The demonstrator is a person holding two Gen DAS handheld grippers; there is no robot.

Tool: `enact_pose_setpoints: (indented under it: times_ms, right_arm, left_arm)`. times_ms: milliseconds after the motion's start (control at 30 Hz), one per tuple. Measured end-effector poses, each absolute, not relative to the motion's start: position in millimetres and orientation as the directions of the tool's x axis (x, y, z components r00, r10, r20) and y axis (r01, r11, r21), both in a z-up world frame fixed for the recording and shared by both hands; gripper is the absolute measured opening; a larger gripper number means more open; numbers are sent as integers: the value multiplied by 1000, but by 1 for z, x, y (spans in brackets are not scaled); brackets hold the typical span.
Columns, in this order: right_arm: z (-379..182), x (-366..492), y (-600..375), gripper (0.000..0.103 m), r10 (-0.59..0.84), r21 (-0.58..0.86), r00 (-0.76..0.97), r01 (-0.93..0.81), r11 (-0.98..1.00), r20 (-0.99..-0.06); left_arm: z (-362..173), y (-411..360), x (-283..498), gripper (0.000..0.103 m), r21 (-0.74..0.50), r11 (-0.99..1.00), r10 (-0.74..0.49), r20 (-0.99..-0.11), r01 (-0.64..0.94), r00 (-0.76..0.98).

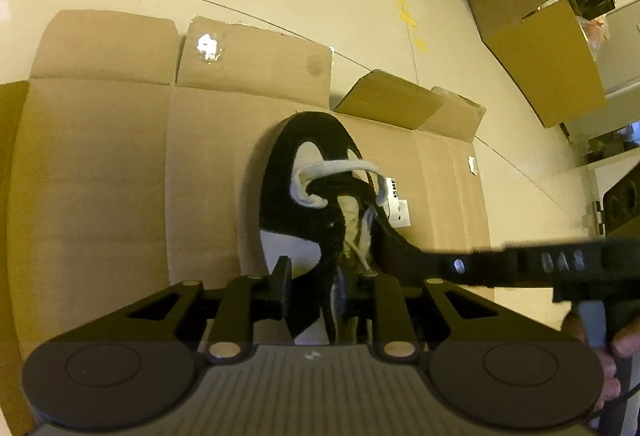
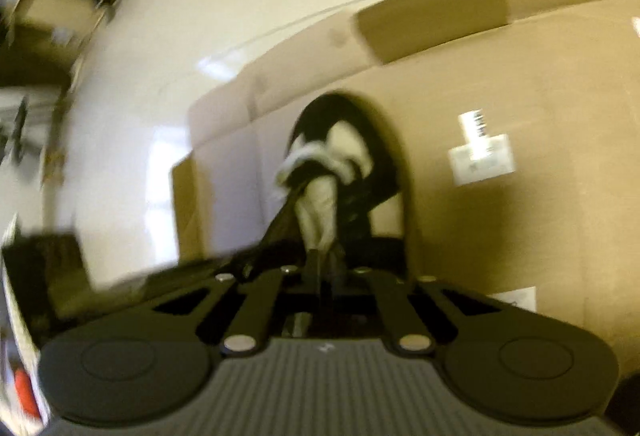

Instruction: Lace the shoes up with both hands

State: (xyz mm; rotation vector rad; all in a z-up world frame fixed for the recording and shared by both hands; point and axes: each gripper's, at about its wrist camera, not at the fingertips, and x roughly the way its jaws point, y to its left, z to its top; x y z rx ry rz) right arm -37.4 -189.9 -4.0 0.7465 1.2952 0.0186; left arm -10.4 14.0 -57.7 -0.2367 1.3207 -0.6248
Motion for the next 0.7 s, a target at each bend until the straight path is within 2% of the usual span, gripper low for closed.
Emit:
enact_pose_setpoints:
  times_ms: [100, 400, 500, 700]
  right_arm:
    - [-8, -32, -185, 6, 404, 502, 302, 435, 747, -863]
    - [-28, -14, -174, 7, 334, 445, 296, 545, 710, -895]
    - [-32, -7, -174, 0, 343, 454, 305, 481, 750, -889]
    - [-22, -17, -181, 0, 483, 564, 304, 308, 766, -821]
  left_arm:
    - [-59, 11, -11, 23, -503, 812, -551, -828, 295, 104]
    - [-62, 11, -11, 27, -503, 809, -551, -829, 304, 94]
    - [-64, 12, -11, 28, -503, 814, -548, -830, 290, 100]
    - [-68, 10, -13, 28, -476, 839, -520, -844, 262, 133]
